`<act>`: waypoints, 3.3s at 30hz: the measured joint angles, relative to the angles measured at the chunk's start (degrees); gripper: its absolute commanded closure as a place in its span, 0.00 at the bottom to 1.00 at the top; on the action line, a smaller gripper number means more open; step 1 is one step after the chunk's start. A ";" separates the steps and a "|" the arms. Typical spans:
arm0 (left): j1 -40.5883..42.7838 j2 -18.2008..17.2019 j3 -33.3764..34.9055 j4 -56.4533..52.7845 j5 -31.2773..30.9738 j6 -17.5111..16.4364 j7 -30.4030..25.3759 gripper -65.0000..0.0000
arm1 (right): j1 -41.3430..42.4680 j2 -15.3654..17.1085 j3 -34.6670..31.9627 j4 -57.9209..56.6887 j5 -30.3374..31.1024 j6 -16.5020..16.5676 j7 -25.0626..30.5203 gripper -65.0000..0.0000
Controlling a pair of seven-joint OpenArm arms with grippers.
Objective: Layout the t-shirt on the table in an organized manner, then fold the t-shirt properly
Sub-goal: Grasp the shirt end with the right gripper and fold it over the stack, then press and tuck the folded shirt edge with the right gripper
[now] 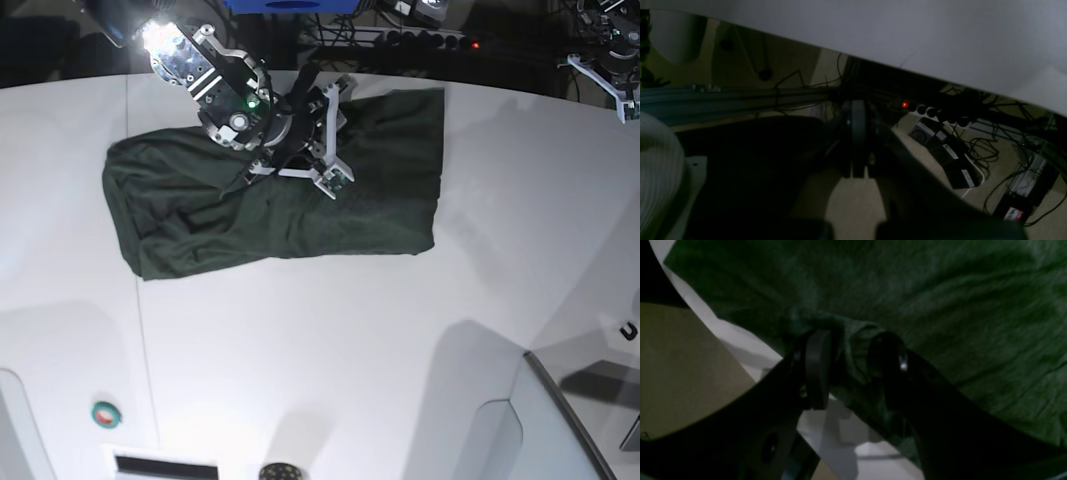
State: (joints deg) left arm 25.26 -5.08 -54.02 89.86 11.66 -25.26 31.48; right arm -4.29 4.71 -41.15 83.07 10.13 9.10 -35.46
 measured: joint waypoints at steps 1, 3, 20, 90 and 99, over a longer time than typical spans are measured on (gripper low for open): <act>0.00 -0.02 0.00 0.00 -0.04 0.00 -0.02 1.00 | 0.22 0.00 0.04 -0.02 -0.02 0.00 0.31 0.70; 0.00 0.00 0.00 0.00 -0.07 0.00 -0.02 1.00 | 0.39 0.17 0.26 -0.07 -0.02 -0.07 0.33 0.88; -0.57 -0.68 0.22 -0.11 0.11 -0.02 0.04 1.00 | -6.45 4.90 4.44 7.58 0.00 -0.13 0.04 0.99; -1.18 -0.68 0.13 -2.40 -0.11 0.02 -0.02 1.00 | 15.98 -7.72 21.38 -10.40 -0.04 2.47 -9.40 0.97; -1.29 -0.68 0.22 -2.40 -0.07 0.02 0.00 1.00 | 13.73 -7.76 21.40 -11.78 0.17 2.47 -10.64 0.61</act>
State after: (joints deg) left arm 23.97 -5.76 -53.80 87.46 11.60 -25.23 31.48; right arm 9.43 -3.05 -19.75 71.29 10.31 11.57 -46.11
